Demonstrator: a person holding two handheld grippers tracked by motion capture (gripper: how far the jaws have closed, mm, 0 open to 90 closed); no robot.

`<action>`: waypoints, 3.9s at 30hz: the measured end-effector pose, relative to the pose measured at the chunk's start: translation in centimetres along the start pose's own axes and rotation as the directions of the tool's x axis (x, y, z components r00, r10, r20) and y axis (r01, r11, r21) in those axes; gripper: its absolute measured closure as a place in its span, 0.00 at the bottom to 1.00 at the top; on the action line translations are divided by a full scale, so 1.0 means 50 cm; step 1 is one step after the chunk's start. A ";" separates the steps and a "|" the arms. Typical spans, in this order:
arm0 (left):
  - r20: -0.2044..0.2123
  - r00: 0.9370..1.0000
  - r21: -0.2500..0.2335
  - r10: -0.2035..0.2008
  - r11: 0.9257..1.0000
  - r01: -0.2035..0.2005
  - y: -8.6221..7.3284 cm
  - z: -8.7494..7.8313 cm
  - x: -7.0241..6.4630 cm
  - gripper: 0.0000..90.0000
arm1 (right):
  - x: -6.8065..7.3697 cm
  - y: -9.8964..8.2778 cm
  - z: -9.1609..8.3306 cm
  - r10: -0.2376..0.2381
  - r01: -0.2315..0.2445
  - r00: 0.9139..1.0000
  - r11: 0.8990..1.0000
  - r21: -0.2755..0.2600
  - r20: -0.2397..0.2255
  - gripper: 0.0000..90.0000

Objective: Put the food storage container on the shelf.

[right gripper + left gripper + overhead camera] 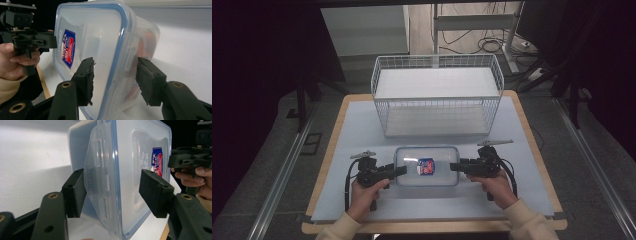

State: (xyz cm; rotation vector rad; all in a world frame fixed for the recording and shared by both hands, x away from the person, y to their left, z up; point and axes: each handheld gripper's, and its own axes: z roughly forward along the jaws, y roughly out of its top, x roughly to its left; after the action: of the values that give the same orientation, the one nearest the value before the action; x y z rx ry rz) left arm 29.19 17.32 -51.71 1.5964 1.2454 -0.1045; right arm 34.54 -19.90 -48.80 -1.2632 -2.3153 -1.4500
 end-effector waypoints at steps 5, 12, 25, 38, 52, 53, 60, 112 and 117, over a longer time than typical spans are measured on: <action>-0.006 1.000 0.001 0.002 1.000 -0.002 -0.001 -0.001 -0.003 0.45 | 0.003 -0.004 -0.002 0.004 -0.004 1.000 1.000 -0.011 0.002 0.56; -0.008 1.000 0.003 0.002 1.000 -0.002 0.001 -0.001 -0.006 0.45 | 0.004 -0.007 -0.004 0.014 -0.014 1.000 1.000 -0.022 0.000 0.56; -0.012 1.000 0.000 0.015 1.000 -0.015 0.003 0.000 -0.012 0.46 | 0.005 -0.006 -0.013 0.006 -0.006 1.000 0.999 -0.043 0.005 0.58; -0.021 0.999 -0.020 0.045 0.999 -0.046 0.020 -0.004 -0.025 0.46 | 0.010 0.002 -0.022 -0.011 0.012 1.000 0.997 -0.076 0.006 0.58; -0.016 0.997 -0.039 0.069 0.997 -0.070 0.040 -0.009 -0.042 0.46 | 0.020 0.019 -0.040 -0.049 0.050 0.999 0.993 -0.104 0.013 0.58; -0.015 0.997 -0.047 0.070 0.996 -0.070 0.043 -0.009 -0.046 0.46 | 0.022 0.023 -0.045 -0.057 0.058 0.998 0.992 -0.108 0.014 0.58; -0.021 0.996 -0.054 0.084 0.995 -0.085 0.058 -0.009 -0.056 0.46 | 0.022 0.034 -0.053 -0.067 0.068 0.998 0.991 -0.118 0.014 0.58; -0.015 0.972 -0.142 0.234 0.962 -0.233 0.286 -0.067 -0.194 0.45 | 0.101 0.233 -0.191 -0.189 0.198 0.980 0.945 -0.259 0.059 0.58; -0.022 0.971 -0.154 0.240 0.958 -0.240 0.316 -0.071 -0.203 0.45 | 0.105 0.266 -0.200 -0.199 0.208 0.978 0.942 -0.264 0.061 0.58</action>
State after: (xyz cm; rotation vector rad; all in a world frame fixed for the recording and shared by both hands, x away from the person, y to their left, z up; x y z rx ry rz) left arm 34.60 15.04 -33.50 1.5980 1.0265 0.1461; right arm 37.56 -22.31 -31.79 -1.1406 -2.3940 -1.8803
